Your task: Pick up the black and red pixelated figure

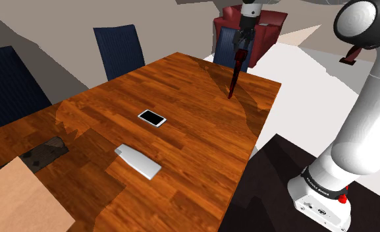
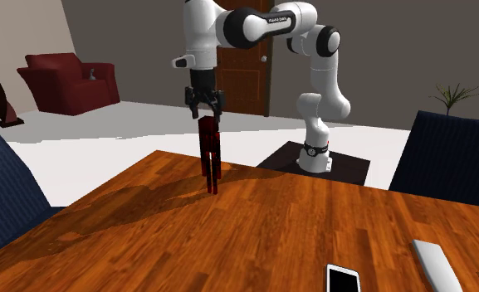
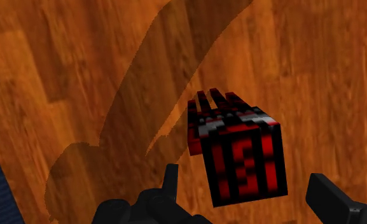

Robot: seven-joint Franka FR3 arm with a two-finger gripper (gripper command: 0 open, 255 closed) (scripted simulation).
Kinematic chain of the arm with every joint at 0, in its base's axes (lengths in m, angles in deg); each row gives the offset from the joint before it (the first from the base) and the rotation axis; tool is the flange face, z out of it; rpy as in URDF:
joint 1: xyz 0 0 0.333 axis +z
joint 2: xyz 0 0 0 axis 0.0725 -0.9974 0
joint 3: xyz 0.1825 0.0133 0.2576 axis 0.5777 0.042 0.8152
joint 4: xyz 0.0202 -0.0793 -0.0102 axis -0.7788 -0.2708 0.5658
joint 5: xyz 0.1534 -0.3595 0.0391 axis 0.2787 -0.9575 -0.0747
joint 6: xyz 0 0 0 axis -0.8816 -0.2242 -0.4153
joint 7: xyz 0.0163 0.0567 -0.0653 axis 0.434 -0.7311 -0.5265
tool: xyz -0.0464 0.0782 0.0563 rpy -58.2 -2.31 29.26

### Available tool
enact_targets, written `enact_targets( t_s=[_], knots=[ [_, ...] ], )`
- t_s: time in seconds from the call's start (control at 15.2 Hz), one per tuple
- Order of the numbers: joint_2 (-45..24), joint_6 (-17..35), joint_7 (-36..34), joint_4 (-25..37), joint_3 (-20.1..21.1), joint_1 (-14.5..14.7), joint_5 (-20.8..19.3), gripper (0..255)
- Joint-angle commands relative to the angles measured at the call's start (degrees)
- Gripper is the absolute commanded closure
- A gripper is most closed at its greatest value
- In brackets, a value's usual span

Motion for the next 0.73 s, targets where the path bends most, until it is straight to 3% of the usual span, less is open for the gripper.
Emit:
enact_targets(
  t_s=[0.0,0.33,0.4,0.66],
  knots=[
    [0.12,1.7,0.09,-1.8,0.0,0.03,-0.02,0],
    [0.19,3.72,0.12,-3.89,0.04,0.11,-0.02,0],
    [0.17,3.68,0.11,-3.84,0.04,0.12,-0.01,255],
    [0.17,3.7,0.1,-3.86,0.05,0.12,-0.01,255]
  ],
)
